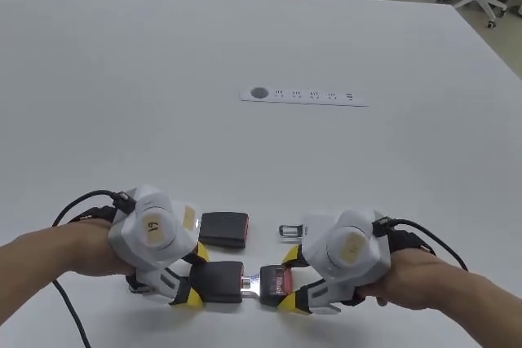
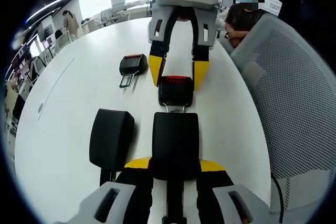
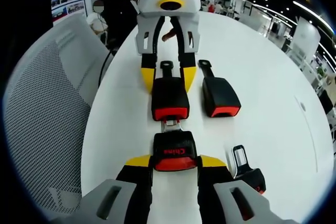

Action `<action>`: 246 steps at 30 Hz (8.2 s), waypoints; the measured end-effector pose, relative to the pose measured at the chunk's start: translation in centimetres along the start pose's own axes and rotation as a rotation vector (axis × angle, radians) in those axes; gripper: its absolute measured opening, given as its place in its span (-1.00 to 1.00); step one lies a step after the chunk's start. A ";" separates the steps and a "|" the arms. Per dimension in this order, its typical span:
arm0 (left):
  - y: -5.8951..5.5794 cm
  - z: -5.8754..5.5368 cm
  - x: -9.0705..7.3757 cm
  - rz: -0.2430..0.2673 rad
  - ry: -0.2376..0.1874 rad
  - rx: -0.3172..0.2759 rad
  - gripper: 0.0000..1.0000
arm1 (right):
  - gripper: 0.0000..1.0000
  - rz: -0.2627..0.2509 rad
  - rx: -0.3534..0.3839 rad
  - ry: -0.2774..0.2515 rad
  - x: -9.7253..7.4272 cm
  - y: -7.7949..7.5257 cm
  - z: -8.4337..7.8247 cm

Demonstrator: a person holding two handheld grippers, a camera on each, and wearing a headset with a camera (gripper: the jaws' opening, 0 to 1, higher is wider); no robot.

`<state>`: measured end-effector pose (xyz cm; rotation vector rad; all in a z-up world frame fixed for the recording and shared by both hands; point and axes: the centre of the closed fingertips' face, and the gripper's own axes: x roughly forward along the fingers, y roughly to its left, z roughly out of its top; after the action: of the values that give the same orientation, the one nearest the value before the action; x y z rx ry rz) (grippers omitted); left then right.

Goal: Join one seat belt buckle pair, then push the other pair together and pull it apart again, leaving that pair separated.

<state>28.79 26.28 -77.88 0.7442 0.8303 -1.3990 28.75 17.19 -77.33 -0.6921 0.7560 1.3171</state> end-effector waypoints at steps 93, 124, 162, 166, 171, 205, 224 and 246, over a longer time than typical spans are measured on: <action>0.1 -0.2 0.0 0.004 0.043 0.019 -0.35 | -0.44 -0.003 0.000 -0.025 0.7 0.5 1.4; 0.3 -0.1 -0.2 0.033 0.045 0.031 -0.22 | -0.32 -0.034 -0.078 -0.058 -0.1 0.2 1.5; 5.0 1.9 -4.0 0.136 -0.085 -0.088 -0.08 | -0.12 -0.163 -0.021 -0.060 -4.9 -6.5 -0.5; 5.7 2.0 -3.8 0.141 -0.079 -0.086 -0.08 | -0.12 -0.163 -0.024 -0.045 -5.1 -7.0 -1.1; 6.8 1.7 -3.4 0.139 -0.063 -0.077 -0.08 | -0.11 -0.153 -0.030 -0.023 -4.9 -7.8 -1.8; 8.3 0.4 -0.3 -0.006 0.124 0.002 -0.34 | -0.34 -0.022 -0.053 0.072 -3.2 -9.1 -4.2; 8.3 0.1 -0.2 -0.005 0.117 -0.005 -0.36 | -0.39 -0.027 -0.071 0.094 -3.1 -9.1 -4.6; 8.5 -0.1 -0.2 -0.001 0.118 -0.021 -0.37 | -0.40 -0.019 -0.086 0.086 -2.5 -9.1 -3.4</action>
<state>37.22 26.86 -78.13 0.8163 0.9360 -1.3557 37.21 11.86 -77.07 -0.8276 0.7638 1.3148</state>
